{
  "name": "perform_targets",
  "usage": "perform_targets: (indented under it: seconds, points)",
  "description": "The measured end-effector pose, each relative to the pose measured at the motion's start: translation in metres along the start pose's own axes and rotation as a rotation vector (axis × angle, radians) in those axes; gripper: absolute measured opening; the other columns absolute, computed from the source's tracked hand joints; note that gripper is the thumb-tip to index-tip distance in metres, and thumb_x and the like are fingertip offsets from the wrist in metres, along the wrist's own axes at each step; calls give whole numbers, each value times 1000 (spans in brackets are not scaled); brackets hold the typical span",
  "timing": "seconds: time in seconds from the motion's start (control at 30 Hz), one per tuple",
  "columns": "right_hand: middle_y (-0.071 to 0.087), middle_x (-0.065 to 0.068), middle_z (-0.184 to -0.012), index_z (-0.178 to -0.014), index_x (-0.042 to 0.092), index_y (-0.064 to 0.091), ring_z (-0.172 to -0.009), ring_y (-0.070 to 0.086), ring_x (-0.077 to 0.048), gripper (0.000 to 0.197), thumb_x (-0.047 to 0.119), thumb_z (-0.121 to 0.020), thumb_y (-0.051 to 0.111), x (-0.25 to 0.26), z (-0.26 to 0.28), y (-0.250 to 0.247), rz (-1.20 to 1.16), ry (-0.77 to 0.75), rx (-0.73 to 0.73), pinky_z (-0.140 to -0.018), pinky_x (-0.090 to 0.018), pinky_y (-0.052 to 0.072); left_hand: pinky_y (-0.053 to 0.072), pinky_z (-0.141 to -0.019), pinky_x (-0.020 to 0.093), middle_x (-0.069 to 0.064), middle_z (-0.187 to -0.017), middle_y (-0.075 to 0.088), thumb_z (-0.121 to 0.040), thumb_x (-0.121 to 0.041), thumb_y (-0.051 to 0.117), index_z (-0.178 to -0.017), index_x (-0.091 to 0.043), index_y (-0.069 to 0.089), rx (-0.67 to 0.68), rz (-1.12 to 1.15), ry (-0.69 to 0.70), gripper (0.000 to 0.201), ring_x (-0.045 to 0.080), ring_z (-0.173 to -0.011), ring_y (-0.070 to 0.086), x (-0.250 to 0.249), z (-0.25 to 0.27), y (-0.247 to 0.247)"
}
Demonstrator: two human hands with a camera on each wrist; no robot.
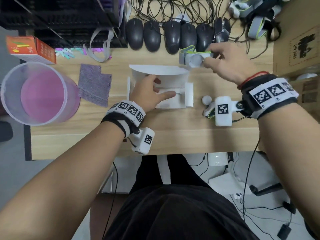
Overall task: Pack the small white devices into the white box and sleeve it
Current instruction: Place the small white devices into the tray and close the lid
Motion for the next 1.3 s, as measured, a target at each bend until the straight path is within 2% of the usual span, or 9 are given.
perform_targets:
  seconds: [0.2,0.33,0.53,0.67,0.8,0.9,0.97,1.1,1.3]
  points:
    - [63,-3,-71,-69,24,60,-61,55,-17,17,30,-85,57,82,18,-8,149,-150,437,-55,-26,43,55,-87,21,-7,-127,64,-60,-58,85,-134,-25,57,54,440,81,86,6,-102,67,-17,22,-19]
    - [63,-2,-75,-81,16,61,-63,63,-24,15,30,-81,54,94,25,24,17,-85,514,-51,-31,52,56,-83,28,-6,-99,70,-81,-22,83,-112,-18,68,112,507,73,34,3,-86,65,-15,30,-22]
    - [66,-12,-104,-114,16,51,-80,69,-27,24,19,-92,62,82,37,83,-692,195,473,-77,-43,62,56,-95,45,11,-114,68,-90,-11,73,-123,-11,54,-34,626,-52,38,19,-94,67,5,42,-23]
    - [67,-24,-114,-119,-2,57,-95,70,-32,33,24,-100,58,74,45,107,-864,165,439,-91,-43,58,53,-94,29,12,-126,62,-89,-13,74,-134,-11,51,-18,495,-11,50,18,-106,64,9,47,-25]
    - [68,-9,-107,-110,13,59,-99,65,-26,32,38,-91,66,64,40,118,-554,25,285,-95,-42,51,44,-91,20,0,-121,59,-85,-29,78,-127,-18,60,-175,59,107,47,12,-109,56,19,49,-43]
    - [59,-2,-114,-112,14,55,-105,57,-20,31,33,-91,68,62,36,130,-270,-34,288,-88,-25,45,36,-104,28,6,-128,52,-88,-27,74,-128,-19,62,-248,-154,54,43,23,-124,47,37,45,-54]
    - [62,-6,-111,-110,14,55,-102,60,-24,28,30,-91,68,67,30,142,-184,-57,310,-76,-23,41,36,-108,35,7,-135,47,-88,-31,72,-134,-21,58,-212,-286,-52,49,27,-131,41,52,40,-52]
    - [56,-8,-138,-136,7,51,-126,51,-22,48,22,-93,67,73,8,162,-137,-87,354,-89,-13,30,41,-106,44,9,-144,41,-87,-37,73,-143,-22,48,-80,-408,-217,64,33,-132,42,72,28,-41]
    - [57,-2,-97,-117,6,55,-89,49,-18,40,25,-87,73,68,-22,187,78,-90,326,-76,-26,37,42,-102,39,12,-143,41,-83,-28,78,-145,-19,45,-20,-369,-225,70,36,-124,52,87,16,-32]
Point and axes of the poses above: each hand's wrist, its own z-axis away from the middle knuckle, its own y-axis out of the palm, x = y × z, the point moved 1 cm from there along -z, towards the middle knuckle
